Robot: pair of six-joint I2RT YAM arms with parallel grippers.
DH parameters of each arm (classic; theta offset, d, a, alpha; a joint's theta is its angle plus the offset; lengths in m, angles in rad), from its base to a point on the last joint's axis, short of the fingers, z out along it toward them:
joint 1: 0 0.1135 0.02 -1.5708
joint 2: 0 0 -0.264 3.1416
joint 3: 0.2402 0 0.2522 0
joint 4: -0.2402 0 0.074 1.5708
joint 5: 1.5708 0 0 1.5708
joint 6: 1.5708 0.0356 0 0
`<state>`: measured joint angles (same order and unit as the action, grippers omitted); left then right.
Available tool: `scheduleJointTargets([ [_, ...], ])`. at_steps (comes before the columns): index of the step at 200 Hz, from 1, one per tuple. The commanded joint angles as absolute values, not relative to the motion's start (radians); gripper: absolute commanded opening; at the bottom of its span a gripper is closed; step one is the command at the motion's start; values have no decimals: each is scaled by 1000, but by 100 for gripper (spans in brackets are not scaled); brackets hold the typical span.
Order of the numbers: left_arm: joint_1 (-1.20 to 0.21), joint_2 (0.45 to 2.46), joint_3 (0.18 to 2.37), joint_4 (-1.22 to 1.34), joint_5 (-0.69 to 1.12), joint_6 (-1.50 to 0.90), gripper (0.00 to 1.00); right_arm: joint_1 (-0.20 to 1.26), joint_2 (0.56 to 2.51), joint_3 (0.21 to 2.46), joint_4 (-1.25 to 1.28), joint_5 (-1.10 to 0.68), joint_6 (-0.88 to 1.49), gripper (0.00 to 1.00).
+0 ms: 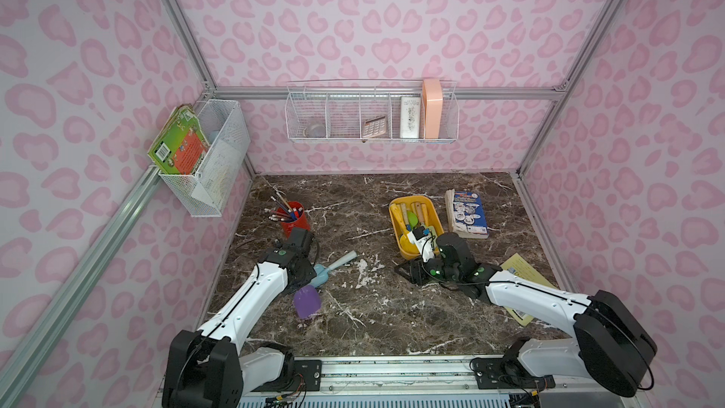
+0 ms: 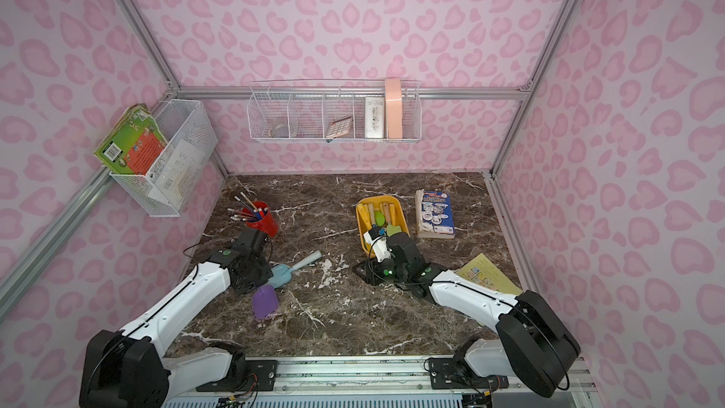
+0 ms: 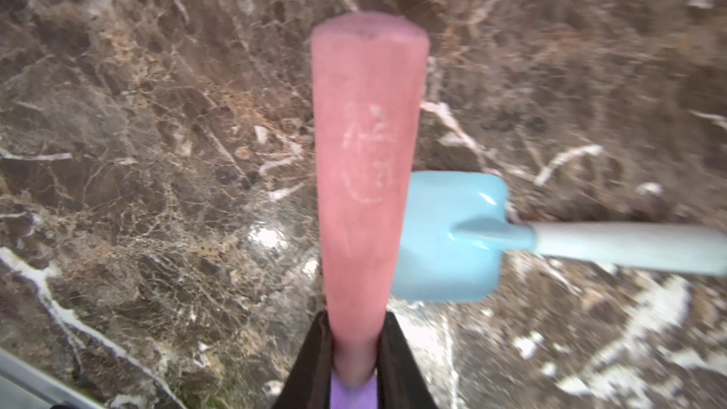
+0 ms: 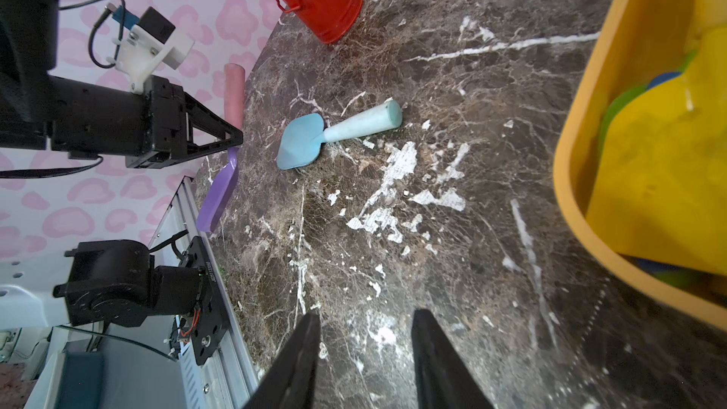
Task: Put the shovel into the storage box
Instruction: Pick up the shovel from the center of the board.
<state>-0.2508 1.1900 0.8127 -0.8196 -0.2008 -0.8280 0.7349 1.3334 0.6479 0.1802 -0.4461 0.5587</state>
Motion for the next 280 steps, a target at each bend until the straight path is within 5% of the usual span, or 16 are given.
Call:
scheduleJointTargets([
  [1, -305, 1168, 864, -871, -172, -828, 0, 736, 1342, 656, 270, -508, 586, 44],
  [91, -641, 1390, 1183, -839, -255, -932, 0, 742, 1359, 669, 377, -582, 655, 54],
  [155, -720, 1557, 1351, -801, -265, -958, 0, 739, 1336, 615, 458, -632, 721, 62],
  [218, -745, 1597, 1405, -796, -275, -981, 0, 742, 1369, 580, 602, -698, 823, 61],
  [280, -770, 1624, 1429, -776, -256, -1003, 0, 743, 1450, 610, 634, -694, 869, 50],
])
